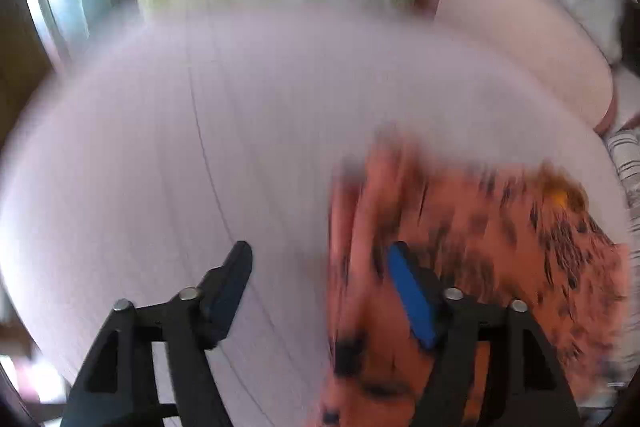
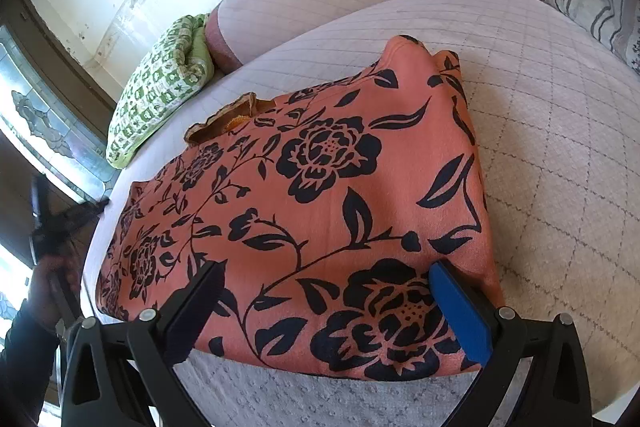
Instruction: Fold small clothes
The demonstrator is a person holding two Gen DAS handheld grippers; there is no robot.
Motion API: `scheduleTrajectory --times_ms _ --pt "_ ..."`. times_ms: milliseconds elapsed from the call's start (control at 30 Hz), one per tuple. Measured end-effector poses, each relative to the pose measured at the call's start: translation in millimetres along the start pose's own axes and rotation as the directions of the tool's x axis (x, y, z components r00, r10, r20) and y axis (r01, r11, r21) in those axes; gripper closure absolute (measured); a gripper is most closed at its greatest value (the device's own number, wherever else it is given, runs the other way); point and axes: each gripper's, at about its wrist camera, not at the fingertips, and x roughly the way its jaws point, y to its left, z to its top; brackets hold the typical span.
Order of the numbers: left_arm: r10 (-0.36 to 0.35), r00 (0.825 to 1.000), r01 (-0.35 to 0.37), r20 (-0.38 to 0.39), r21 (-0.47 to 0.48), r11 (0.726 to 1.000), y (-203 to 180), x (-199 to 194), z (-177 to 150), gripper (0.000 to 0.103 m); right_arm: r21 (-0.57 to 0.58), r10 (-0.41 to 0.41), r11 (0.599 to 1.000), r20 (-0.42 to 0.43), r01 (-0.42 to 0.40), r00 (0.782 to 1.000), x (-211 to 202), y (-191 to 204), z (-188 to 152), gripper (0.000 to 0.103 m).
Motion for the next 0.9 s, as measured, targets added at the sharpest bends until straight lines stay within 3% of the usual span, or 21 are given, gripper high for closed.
scheduleTrajectory --times_ms 33,100,200,300,367,433,467,500,567,600,667,700,767,833,867,900 --pt "-0.021 1.000 0.022 0.013 -0.023 1.000 4 -5 -3 0.054 0.000 0.002 1.000 0.001 -0.002 1.000 0 0 0 0.000" --pt "0.025 0.991 -0.028 0.135 0.019 0.999 -4 -36 -15 0.048 -0.008 0.005 1.000 0.003 -0.005 1.000 -2 0 -2 0.000" --pt "0.008 0.968 -0.028 0.252 0.077 0.997 -21 -77 -42 0.016 -0.018 0.002 1.000 0.005 -0.002 1.000 -3 1 -3 0.000" --pt "-0.061 0.946 -0.005 0.317 0.203 0.979 -50 -96 -72 0.013 -0.017 -0.012 1.000 0.008 0.012 1.000 -2 3 -3 0.000" --pt "-0.087 0.941 -0.016 0.328 0.300 0.954 -62 -95 -88 0.013 -0.015 -0.017 1.000 0.009 0.017 1.000 -1 3 -2 0.000" --pt "-0.068 0.956 -0.043 0.285 0.365 0.930 -83 -72 -103 0.013 -0.014 -0.018 1.000 0.011 0.018 1.000 -1 3 -3 0.000" --pt "-0.033 0.979 -0.048 0.203 0.382 0.923 -85 -52 -110 0.013 -0.017 -0.017 1.000 0.011 0.017 1.000 -1 3 -3 0.000" --pt "0.026 0.997 -0.051 0.070 0.394 0.918 -85 -13 -116 0.013 -0.023 -0.016 1.000 0.012 0.016 1.000 -2 3 -4 0.000" --pt "0.048 0.985 -0.115 0.165 0.423 0.899 -91 -16 -127 0.010 -0.028 -0.016 0.999 0.012 0.017 1.000 -3 4 -5 0.000" --pt "0.059 0.986 -0.120 0.153 0.428 0.896 -95 -22 -127 0.012 -0.030 -0.015 0.999 0.012 0.016 1.000 -4 4 -6 0.000" --pt "-0.011 0.991 -0.045 0.133 0.414 0.909 -97 -38 -122 0.012 -0.034 -0.016 0.999 0.013 0.017 1.000 -5 4 -7 0.000" --pt "-0.040 0.985 -0.032 0.165 0.412 0.911 -98 -52 -120 0.012 -0.036 -0.015 0.999 0.014 0.016 1.000 -6 4 -8 0.000" --pt "-0.053 0.956 -0.075 0.290 0.412 0.908 -99 -77 -121 0.012 -0.035 -0.013 0.999 0.014 0.014 1.000 -6 4 -8 0.000" --pt "-0.060 0.939 -0.089 0.340 0.408 0.909 -97 -84 -122 0.011 -0.030 -0.015 0.999 0.016 0.015 1.000 -6 4 -8 0.000" --pt "-0.050 0.945 -0.088 0.322 0.398 0.913 -94 -73 -121 0.011 -0.028 -0.016 0.999 0.016 0.017 1.000 -6 4 -7 0.000" --pt "-0.005 0.971 -0.090 0.238 0.386 0.918 -88 -48 -119 0.011 -0.027 -0.019 0.999 0.015 0.019 1.000 -6 4 -7 0.000"
